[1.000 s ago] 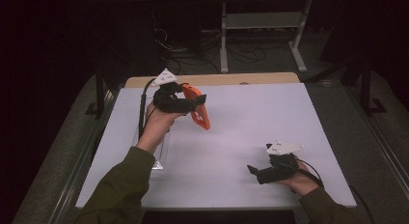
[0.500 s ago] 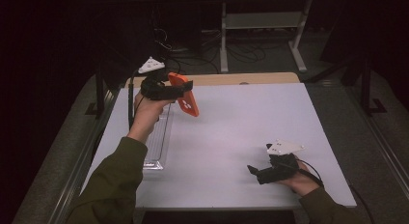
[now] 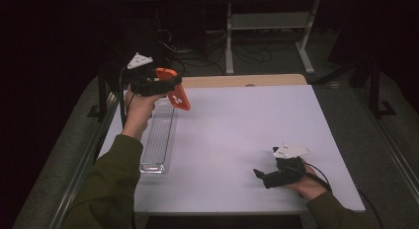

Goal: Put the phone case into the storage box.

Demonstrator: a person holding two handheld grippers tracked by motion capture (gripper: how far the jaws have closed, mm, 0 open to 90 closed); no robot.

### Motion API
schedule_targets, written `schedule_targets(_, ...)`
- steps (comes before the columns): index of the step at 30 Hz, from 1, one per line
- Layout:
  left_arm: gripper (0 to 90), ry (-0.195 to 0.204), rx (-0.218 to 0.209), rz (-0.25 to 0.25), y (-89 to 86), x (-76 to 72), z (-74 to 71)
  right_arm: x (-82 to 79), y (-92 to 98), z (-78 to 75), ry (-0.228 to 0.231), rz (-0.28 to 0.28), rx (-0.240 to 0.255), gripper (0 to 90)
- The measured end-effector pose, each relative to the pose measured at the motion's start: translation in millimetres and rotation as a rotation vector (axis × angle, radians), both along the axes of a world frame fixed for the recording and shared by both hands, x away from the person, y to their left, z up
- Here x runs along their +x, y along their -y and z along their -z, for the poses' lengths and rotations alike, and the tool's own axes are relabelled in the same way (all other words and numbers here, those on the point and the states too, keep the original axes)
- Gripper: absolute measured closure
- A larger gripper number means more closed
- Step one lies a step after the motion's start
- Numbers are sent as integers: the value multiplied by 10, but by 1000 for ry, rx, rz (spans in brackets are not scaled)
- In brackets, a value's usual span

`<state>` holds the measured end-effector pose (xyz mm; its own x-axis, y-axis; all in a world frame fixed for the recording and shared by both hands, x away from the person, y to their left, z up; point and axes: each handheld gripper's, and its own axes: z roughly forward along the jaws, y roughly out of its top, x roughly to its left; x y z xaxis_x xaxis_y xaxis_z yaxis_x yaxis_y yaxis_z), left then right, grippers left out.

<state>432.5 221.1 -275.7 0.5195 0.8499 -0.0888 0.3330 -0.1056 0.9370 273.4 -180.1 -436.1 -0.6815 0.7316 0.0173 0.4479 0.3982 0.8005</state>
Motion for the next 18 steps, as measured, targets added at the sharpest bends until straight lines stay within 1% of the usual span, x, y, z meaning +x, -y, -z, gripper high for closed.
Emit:
schedule_targets(1,154,4,-2,-13,-11,5,0,1,1,1,1,-1,-3,0)
schedule_targets(2,154,5,16,-25,-32,8,-4,5,4,3,7,-5,-11,0)
schedule_targets(3,154,10,15,-41,-41,15,-2,6,5,4,7,-6,-12,0)
schedule_targets(4,154,12,27,-52,-62,24,0,5,5,4,6,-5,-11,0)
schedule_targets(7,154,6,42,-96,-116,54,18,6,7,3,7,-6,-13,0)
schedule_targets(8,154,0,48,-116,-131,67,31,6,6,3,7,-5,-13,0)
schedule_targets(9,154,-4,55,-125,-143,74,38,6,6,3,7,-5,-13,0)
schedule_targets(10,154,-8,61,-147,-154,90,54,5,5,4,6,-5,-11,0)
schedule_targets(15,153,-31,96,-217,-204,153,117,1,-3,3,1,-2,-7,0)
schedule_targets(16,153,-38,98,-230,-207,169,135,1,-3,2,1,-2,-7,0)
schedule_targets(17,153,-49,113,-243,-215,182,151,3,-1,4,2,-3,-9,0)
schedule_targets(18,153,-56,116,-256,-218,201,174,4,0,5,3,-4,-10,0)
